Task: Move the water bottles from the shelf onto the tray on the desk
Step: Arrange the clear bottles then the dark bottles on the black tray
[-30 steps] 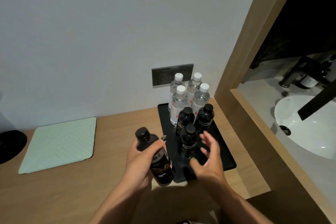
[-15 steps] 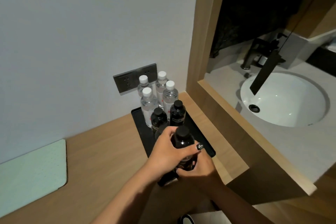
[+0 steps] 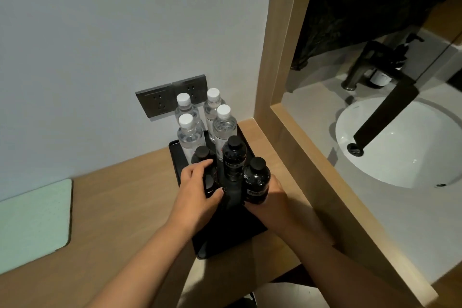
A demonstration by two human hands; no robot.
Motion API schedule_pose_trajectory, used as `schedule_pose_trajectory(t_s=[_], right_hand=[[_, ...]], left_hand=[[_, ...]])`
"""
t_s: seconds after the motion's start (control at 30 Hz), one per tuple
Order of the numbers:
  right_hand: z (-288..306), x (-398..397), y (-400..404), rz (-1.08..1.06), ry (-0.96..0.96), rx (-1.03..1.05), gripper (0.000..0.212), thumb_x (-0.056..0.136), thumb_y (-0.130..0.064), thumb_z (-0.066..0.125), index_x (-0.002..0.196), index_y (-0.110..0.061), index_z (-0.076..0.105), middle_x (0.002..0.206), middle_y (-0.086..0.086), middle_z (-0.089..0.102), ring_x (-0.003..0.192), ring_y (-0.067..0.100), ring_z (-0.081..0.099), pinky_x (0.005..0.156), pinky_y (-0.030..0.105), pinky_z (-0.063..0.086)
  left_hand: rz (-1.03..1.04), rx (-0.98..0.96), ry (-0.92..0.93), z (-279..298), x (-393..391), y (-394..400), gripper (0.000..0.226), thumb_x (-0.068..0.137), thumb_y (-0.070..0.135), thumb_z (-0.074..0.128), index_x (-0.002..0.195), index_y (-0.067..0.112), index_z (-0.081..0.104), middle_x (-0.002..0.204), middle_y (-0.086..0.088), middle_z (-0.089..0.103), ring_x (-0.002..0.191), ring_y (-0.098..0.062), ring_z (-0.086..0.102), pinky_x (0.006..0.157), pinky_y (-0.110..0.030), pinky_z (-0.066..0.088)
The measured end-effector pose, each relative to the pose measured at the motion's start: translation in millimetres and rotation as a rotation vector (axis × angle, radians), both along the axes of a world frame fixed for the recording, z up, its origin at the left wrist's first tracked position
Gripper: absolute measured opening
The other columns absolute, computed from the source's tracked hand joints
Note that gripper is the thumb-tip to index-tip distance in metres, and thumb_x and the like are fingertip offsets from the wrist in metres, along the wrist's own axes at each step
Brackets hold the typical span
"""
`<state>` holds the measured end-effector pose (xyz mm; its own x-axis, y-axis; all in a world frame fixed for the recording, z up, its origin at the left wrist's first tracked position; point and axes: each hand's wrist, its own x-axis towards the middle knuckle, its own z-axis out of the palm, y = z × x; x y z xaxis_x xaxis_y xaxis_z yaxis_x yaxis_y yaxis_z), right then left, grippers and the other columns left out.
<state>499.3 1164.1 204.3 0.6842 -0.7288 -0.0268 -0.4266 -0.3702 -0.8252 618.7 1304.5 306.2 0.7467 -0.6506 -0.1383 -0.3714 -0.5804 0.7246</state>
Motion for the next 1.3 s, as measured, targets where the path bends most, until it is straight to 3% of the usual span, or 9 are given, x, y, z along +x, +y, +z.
schedule_pose_trajectory(t_s=[0.2, 0.33, 0.4, 0.47, 0.63, 0.83, 0.97, 1.1, 1.3], right_hand=[[-19.3, 21.6, -10.2, 0.149, -0.031, 0.072, 0.04, 0.066, -0.025, 0.078, 0.102, -0.023, 0.059, 0.101, 0.001, 0.062, 0.099, 0.014, 0.061, 0.081, 0.034, 0.054], [-30.7, 16.8, -7.2, 0.133, -0.035, 0.149, 0.06, 0.068, -0.026, 0.079, 0.121, -0.021, 0.051, 0.119, 0.003, 0.052, 0.113, 0.01, 0.053, 0.098, 0.024, 0.045], [-29.0, 19.0, -9.4, 0.142, -0.032, 0.136, 0.06, 0.07, -0.02, 0.079, 0.123, -0.017, 0.049, 0.12, 0.003, 0.049, 0.113, 0.008, 0.049, 0.095, 0.008, 0.037], [-29.7, 23.3, -13.3, 0.16, -0.024, 0.09, 0.061, 0.07, -0.018, 0.079, 0.123, -0.012, 0.048, 0.118, 0.004, 0.046, 0.109, 0.005, 0.044, 0.09, 0.0, 0.031], [-29.2, 26.5, -12.5, 0.162, -0.009, 0.007, 0.065, 0.066, -0.018, 0.078, 0.122, -0.006, 0.047, 0.113, 0.008, 0.048, 0.101, 0.003, 0.039, 0.091, 0.021, 0.042], [-15.4, 27.0, -12.6, 0.127, 0.045, 0.064, 0.07, 0.06, -0.011, 0.086, 0.119, -0.007, 0.049, 0.117, 0.01, 0.051, 0.108, 0.021, 0.054, 0.094, 0.021, 0.041], [3.5, 20.1, -19.4, 0.214, 0.159, 0.091, 0.085, 0.064, -0.014, 0.085, 0.134, -0.012, 0.038, 0.134, 0.005, 0.043, 0.127, 0.018, 0.042, 0.103, 0.019, 0.03], [25.0, 3.0, -15.6, 0.208, 0.242, 0.057, 0.103, 0.063, -0.019, 0.086, 0.145, -0.011, 0.025, 0.146, 0.007, 0.033, 0.135, 0.023, 0.037, 0.113, 0.035, 0.033], [71.0, -30.4, 4.7, 0.214, 0.236, -0.061, 0.097, 0.073, -0.021, 0.08, 0.148, -0.013, 0.019, 0.15, 0.006, 0.026, 0.138, 0.023, 0.032, 0.112, 0.032, 0.029]], left_hand=[[0.071, 0.01, -0.101, -14.7, -6.8, -5.6, 0.041, 0.084, 0.022, 0.068, 0.12, 0.022, 0.05, 0.115, 0.005, 0.038, 0.097, -0.003, 0.041, 0.087, -0.014, 0.035], [0.112, -0.004, -0.093, -18.4, -7.5, -7.8, 0.036, 0.082, 0.02, 0.07, 0.113, 0.02, 0.052, 0.112, 0.003, 0.039, 0.095, -0.006, 0.043, 0.083, -0.005, 0.027], [0.125, -0.008, -0.079, -19.5, -8.3, -8.4, 0.036, 0.081, 0.019, 0.07, 0.112, 0.021, 0.052, 0.112, 0.003, 0.039, 0.097, -0.006, 0.044, 0.086, -0.007, 0.028], [0.13, -0.002, -0.075, -19.6, -9.0, -8.6, 0.035, 0.082, 0.019, 0.07, 0.112, 0.023, 0.051, 0.112, 0.004, 0.039, 0.099, -0.006, 0.043, 0.088, -0.01, 0.029], [0.137, 0.023, -0.056, -17.5, -13.2, -8.4, 0.034, 0.084, 0.022, 0.068, 0.113, 0.024, 0.049, 0.112, 0.005, 0.037, 0.099, -0.007, 0.043, 0.089, -0.016, 0.036], [0.126, 0.062, -0.057, -13.8, -15.8, -11.8, 0.037, 0.087, 0.022, 0.064, 0.119, 0.021, 0.046, 0.114, 0.005, 0.035, 0.097, -0.005, 0.04, 0.084, -0.007, 0.026], [0.119, 0.087, -0.071, -9.2, -17.1, -8.2, 0.04, 0.086, 0.025, 0.065, 0.12, 0.018, 0.046, 0.118, 0.0, 0.04, 0.098, -0.009, 0.043, 0.087, -0.017, 0.033], [0.135, 0.08, -0.101, 3.1, -17.1, 0.2, 0.049, 0.082, 0.03, 0.07, 0.122, 0.015, 0.047, 0.12, -0.002, 0.046, 0.102, -0.012, 0.047, 0.089, -0.024, 0.041], [0.079, 0.055, -0.137, 36.0, -28.6, 21.7, 0.051, 0.086, 0.034, 0.063, 0.129, 0.014, 0.043, 0.128, -0.006, 0.05, 0.112, -0.021, 0.052, 0.095, -0.034, 0.045]])
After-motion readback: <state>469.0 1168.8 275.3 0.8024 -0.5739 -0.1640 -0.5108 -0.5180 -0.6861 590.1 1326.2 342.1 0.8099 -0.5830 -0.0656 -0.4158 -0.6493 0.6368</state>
